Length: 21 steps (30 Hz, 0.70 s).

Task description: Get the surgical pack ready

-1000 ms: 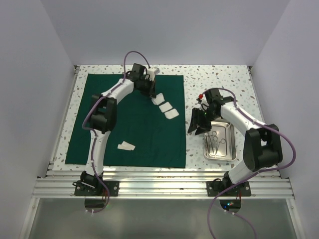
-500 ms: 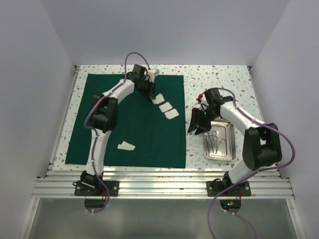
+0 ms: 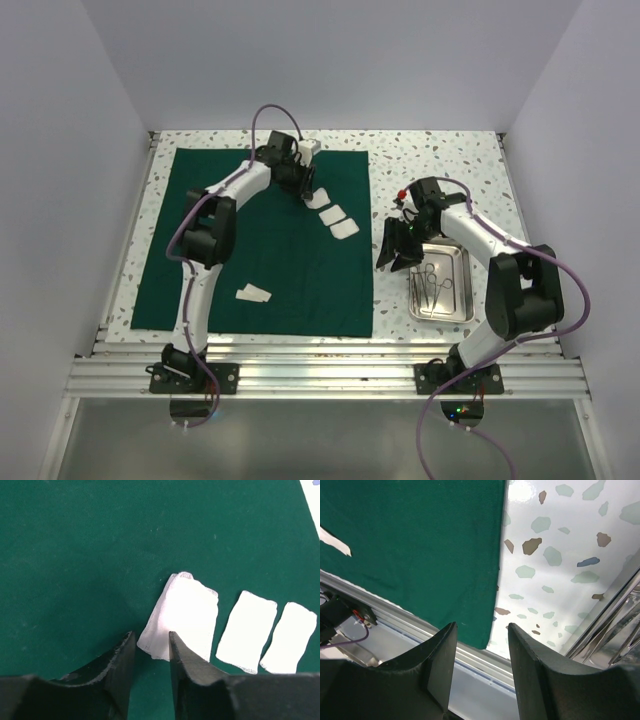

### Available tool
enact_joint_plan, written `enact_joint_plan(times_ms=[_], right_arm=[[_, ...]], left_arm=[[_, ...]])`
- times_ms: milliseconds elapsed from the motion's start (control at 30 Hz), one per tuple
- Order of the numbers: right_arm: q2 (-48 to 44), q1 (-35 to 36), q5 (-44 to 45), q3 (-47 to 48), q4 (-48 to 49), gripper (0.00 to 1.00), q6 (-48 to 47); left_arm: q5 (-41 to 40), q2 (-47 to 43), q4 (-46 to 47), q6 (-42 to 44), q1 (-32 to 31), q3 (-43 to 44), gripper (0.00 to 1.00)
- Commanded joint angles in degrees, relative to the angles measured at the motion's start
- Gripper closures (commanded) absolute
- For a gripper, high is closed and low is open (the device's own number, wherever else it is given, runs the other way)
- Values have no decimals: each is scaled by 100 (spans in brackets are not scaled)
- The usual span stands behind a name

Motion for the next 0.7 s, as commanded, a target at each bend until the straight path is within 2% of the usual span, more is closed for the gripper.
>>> enact_joint_plan(times_ms=[0, 200, 667], right_arm=[[-22, -22, -153, 129, -2, 51, -35], [-14, -13, -170, 120, 7, 51, -35], [-22, -22, -179, 120, 25, 51, -43]], left_arm=[[-255, -432, 198, 223, -46, -59, 61], [-571, -424, 110, 460, -187, -24, 52], [-826, -213, -198, 584, -433, -68, 57]])
